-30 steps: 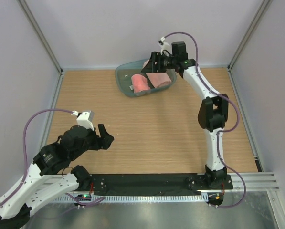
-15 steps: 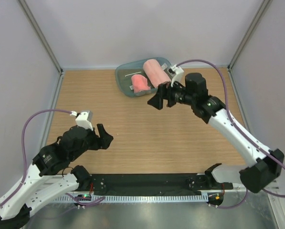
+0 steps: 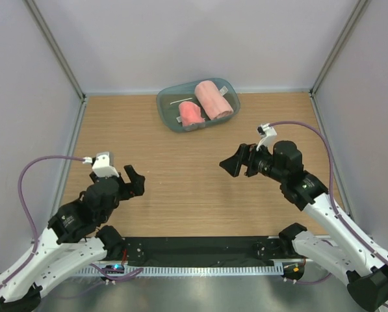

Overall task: Roll the towels
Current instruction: Place the rolled towel into the container

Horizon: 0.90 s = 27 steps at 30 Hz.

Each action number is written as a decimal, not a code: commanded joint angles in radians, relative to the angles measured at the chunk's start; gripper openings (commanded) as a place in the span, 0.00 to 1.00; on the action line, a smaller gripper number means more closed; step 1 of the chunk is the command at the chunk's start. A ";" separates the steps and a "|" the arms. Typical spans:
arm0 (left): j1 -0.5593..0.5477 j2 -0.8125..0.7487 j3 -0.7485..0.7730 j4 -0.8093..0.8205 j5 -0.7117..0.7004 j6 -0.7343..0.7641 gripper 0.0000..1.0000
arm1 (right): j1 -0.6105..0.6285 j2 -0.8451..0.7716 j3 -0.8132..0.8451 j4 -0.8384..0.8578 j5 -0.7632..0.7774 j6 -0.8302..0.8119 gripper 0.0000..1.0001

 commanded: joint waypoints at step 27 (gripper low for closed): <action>0.614 0.574 -0.518 1.376 0.037 0.538 0.93 | 0.004 -0.263 -0.052 -0.075 0.349 0.021 1.00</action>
